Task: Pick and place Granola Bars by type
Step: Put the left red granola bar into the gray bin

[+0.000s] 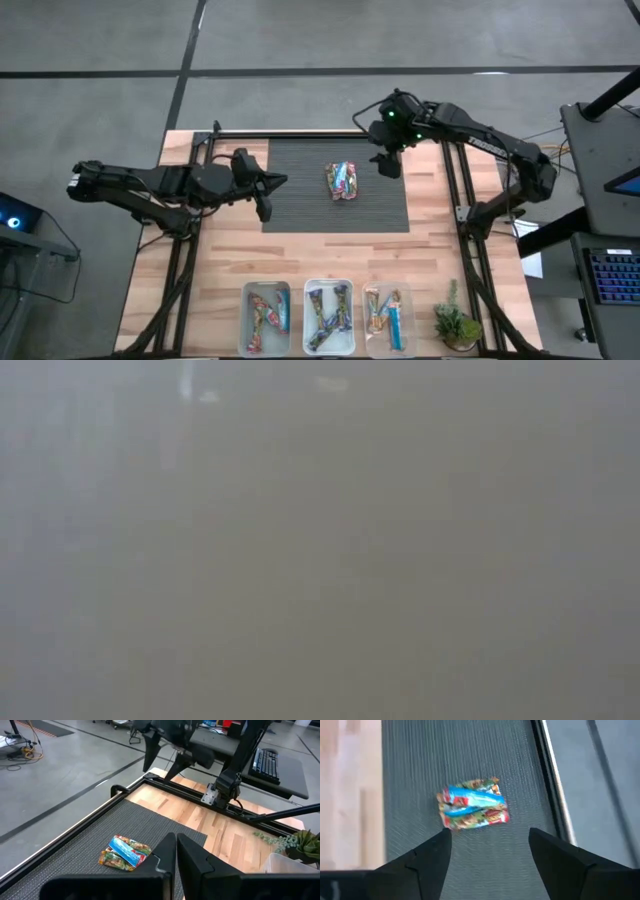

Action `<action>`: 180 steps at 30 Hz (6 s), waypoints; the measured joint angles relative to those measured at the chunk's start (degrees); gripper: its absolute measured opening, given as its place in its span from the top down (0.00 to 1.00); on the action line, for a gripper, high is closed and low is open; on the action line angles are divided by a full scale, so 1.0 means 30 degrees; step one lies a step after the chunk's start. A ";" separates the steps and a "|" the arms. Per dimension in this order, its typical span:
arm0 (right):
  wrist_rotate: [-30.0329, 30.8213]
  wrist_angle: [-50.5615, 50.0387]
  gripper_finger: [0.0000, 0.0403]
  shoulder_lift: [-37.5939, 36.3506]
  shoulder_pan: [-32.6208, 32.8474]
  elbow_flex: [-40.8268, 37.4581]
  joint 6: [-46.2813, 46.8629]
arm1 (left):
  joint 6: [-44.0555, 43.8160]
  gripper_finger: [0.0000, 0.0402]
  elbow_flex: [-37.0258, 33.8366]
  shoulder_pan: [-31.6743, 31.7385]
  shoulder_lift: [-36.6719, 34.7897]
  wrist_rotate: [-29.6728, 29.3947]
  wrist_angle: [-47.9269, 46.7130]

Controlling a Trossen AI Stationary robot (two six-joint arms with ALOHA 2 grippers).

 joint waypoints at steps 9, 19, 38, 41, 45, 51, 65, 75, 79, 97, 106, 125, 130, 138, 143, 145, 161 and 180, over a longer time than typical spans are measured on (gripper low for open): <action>0.1886 0.0157 0.37 0.0977 0.0016 0.0069 -0.6618 | 0.0031 1.00 -0.0007 0.0000 0.0007 -0.0020 -0.0009; 0.2010 0.0743 0.39 0.2271 0.0024 0.0105 -0.8607 | 0.0592 1.00 -0.0044 0.0007 0.0007 -0.1005 -0.0022; 0.2233 0.1001 0.39 0.4391 0.0268 0.0142 -1.0941 | 0.0563 1.00 -0.0044 0.0007 0.0015 -0.1020 -0.0033; 0.2240 0.1288 0.40 0.4367 0.0279 0.0142 -0.9677 | 0.0547 1.00 -0.0048 0.0007 0.0015 -0.1020 -0.0033; 0.2247 0.1680 0.42 0.4311 0.0282 0.0239 -0.4379 | 0.0326 1.00 -0.0051 0.0007 0.0015 -0.1020 -0.0029; 0.2095 0.1841 0.41 0.4311 0.0275 0.0469 0.6042 | -0.0086 1.00 -0.0051 0.0007 0.0015 -0.1020 -0.0029; 0.1107 0.2529 0.42 0.4458 0.1159 0.0479 2.3751 | -0.0599 1.00 -0.0051 0.0007 0.0022 -0.1020 -0.0022; 0.3879 0.2947 0.43 0.5417 0.1726 0.0448 2.7797 | -0.0625 1.00 -0.0051 0.0007 0.0022 -0.1020 -0.0022; 0.3595 0.2951 0.43 0.6133 0.1755 0.0448 2.8609 | -0.0632 1.00 -0.0051 0.0007 0.0022 -0.1020 -0.0021; 0.3005 0.4389 0.43 0.8891 0.1856 0.0448 2.9187 | -0.0785 1.00 -0.0058 0.0007 0.0022 -0.1019 -0.0022; 0.2648 0.4484 0.43 0.9798 0.1856 0.0455 2.9178 | -0.0835 1.00 -0.0058 0.0007 0.0022 -0.1013 -0.0015; 0.3204 0.4970 0.43 1.0067 0.1778 0.0440 2.9110 | -0.1130 1.00 -0.0058 0.0007 0.0022 -0.1020 -0.0020; 0.3225 0.4980 0.43 1.0081 0.1725 0.0389 2.9114 | -0.1135 1.00 -0.0058 0.0000 0.0022 -0.1013 -0.0022; 0.3246 0.5403 0.43 1.0110 0.1710 -0.0079 2.9113 | -0.1128 1.00 -0.0058 0.0007 0.0022 -0.1016 -0.0022; 0.3131 0.5401 0.43 1.0110 0.1718 -0.0386 2.9157 | -0.1134 1.00 -0.0058 0.0000 0.0022 -0.1014 -0.0022; 0.3050 0.5403 0.43 1.0110 0.1718 -0.0520 2.9150 | -0.1135 1.00 -0.0058 0.0000 0.0022 -0.1013 -0.0022; 0.2879 0.5410 0.43 1.0110 0.1725 -0.0784 2.9030 | -0.1737 1.00 -0.0058 0.0000 0.0022 -0.1013 -0.0022; 0.2689 0.6491 0.43 1.0110 0.1725 -0.0976 2.9172 | -0.1783 1.00 -0.0058 0.0000 0.0022 -0.1013 -0.0022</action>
